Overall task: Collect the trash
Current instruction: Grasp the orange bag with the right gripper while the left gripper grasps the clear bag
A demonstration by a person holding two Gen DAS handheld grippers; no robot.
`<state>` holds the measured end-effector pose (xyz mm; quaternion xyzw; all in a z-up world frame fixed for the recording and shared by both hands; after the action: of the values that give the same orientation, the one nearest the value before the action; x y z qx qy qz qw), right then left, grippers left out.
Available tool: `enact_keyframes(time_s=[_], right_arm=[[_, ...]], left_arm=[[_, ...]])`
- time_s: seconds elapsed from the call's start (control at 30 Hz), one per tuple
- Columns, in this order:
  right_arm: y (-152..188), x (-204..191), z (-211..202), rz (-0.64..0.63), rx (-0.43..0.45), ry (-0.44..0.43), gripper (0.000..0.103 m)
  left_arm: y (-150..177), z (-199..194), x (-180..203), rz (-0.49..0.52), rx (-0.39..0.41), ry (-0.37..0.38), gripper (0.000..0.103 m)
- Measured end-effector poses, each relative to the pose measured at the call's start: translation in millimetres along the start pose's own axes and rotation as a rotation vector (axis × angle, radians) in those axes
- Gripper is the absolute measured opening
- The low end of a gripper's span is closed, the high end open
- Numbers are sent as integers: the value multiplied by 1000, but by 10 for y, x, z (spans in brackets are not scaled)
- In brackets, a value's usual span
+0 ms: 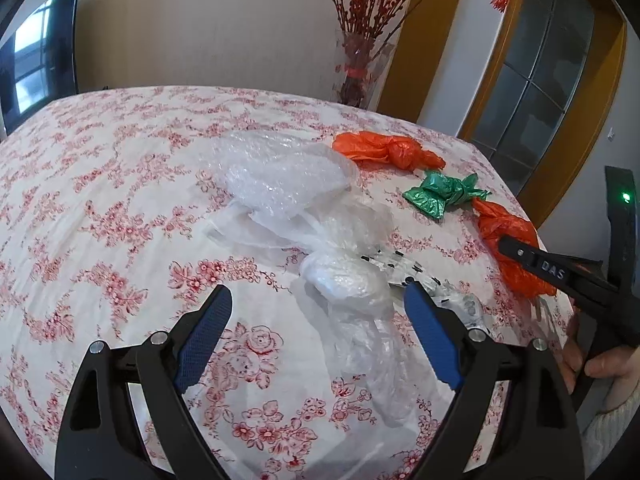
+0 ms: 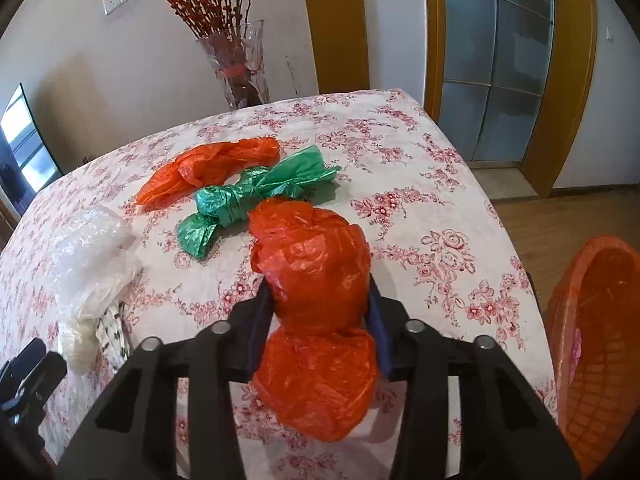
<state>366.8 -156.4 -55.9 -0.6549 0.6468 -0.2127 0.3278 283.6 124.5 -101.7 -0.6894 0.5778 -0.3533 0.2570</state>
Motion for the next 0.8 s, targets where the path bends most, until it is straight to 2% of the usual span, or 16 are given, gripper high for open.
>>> enact_keyframes(time_s=[0.17, 0.37, 0.5, 0.63, 0.8], right_arm=[[83, 114, -102, 23, 5, -1, 39], [152, 212, -219, 41, 6, 2, 39], [179, 258, -303, 44, 13, 3, 39], [195, 310, -402, 47, 24, 4, 39], [207, 360, -550, 54, 42, 2, 39]], left_arm=[[16, 73, 48, -5, -27, -2, 83], [17, 216, 116, -3, -66, -20, 69], [9, 239, 148, 6, -73, -21, 49], [23, 202, 160, -1, -77, 8, 34], [41, 87, 219, 13, -59, 28, 32]])
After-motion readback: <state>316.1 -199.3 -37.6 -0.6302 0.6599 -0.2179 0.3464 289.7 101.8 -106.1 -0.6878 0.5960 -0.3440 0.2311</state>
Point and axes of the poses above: each gripper's, at about its wrist camera, not at the fingertips, and z roughly the way its jaws point, x to its right, y to its underside, the point moved 6 cm from there along z, roughly the way its jaws point, and after that the axes turned 6 degrees about x, right-handed, at the moved point
